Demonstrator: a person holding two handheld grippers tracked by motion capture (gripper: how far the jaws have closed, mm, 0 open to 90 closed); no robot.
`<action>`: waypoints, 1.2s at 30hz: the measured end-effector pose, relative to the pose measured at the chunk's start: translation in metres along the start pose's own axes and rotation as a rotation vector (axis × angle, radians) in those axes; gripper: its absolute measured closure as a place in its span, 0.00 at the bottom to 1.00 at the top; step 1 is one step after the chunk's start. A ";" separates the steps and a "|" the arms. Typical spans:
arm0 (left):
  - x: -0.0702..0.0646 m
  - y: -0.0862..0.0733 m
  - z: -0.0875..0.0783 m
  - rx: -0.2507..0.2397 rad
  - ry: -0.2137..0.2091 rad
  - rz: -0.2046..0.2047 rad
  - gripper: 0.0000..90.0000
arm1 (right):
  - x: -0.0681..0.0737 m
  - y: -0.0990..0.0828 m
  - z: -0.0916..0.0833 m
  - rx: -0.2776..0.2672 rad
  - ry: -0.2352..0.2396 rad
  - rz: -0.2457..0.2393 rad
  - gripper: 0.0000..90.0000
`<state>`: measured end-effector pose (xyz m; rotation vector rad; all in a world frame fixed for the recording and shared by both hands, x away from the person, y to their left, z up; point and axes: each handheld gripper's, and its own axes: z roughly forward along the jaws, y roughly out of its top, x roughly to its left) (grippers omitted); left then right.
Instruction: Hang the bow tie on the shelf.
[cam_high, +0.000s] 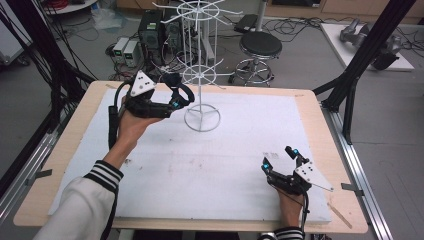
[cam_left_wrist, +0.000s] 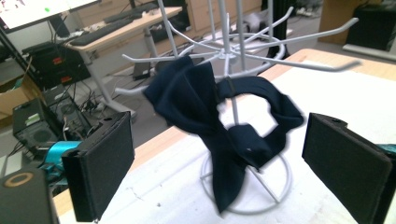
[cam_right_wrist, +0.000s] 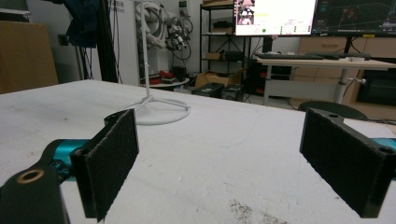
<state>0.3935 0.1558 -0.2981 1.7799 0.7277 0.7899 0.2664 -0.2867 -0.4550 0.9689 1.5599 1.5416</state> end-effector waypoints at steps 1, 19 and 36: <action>-0.001 -0.007 -0.007 -0.028 -0.012 -0.009 0.11 | 0.000 0.000 0.000 0.000 0.000 0.001 0.12; 0.028 -0.128 -0.113 -0.185 0.054 -0.113 0.11 | 0.000 0.000 0.000 0.002 -0.005 -0.008 0.12; 0.005 -0.205 -0.131 -0.312 0.089 -0.192 0.11 | 0.001 0.000 0.000 0.002 -0.006 -0.005 0.12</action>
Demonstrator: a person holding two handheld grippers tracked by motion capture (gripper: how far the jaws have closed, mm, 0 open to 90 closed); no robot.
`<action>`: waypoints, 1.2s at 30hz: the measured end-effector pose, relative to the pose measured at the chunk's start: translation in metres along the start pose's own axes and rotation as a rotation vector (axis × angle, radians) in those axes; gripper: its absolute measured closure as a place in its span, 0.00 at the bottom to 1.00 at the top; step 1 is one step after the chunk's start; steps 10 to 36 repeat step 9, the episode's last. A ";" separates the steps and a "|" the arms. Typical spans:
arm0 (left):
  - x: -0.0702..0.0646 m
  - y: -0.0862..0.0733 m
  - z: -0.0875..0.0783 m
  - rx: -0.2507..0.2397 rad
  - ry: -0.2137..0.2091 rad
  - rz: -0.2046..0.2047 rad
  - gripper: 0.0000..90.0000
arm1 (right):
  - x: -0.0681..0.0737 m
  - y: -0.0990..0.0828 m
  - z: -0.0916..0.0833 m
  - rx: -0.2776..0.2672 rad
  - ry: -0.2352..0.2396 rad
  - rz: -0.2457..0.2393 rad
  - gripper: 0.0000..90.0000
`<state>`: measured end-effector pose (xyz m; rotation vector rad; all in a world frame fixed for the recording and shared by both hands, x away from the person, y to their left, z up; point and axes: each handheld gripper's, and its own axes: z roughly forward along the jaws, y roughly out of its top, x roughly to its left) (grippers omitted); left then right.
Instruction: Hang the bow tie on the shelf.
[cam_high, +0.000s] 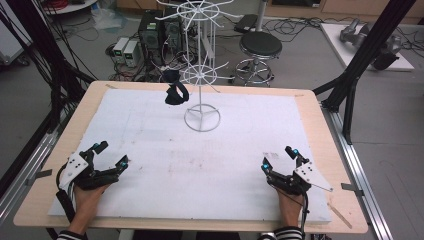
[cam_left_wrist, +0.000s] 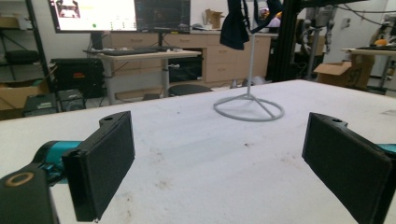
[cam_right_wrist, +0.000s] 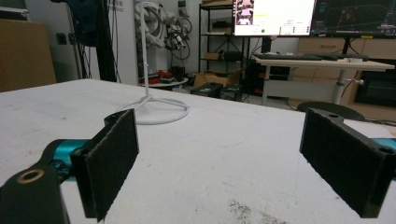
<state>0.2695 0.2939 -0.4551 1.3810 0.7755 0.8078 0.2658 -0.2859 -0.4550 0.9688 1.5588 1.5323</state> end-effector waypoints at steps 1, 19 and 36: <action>0.000 0.000 0.000 0.000 0.003 0.002 0.11 | 0.000 0.000 0.000 0.001 0.000 -0.001 0.12; -0.001 -0.001 -0.001 -0.014 0.015 0.006 0.11 | 0.000 0.000 0.000 -0.006 -0.005 -0.010 0.12; -0.001 -0.001 -0.001 -0.014 0.015 0.006 0.11 | 0.000 0.000 0.000 -0.006 -0.005 -0.010 0.12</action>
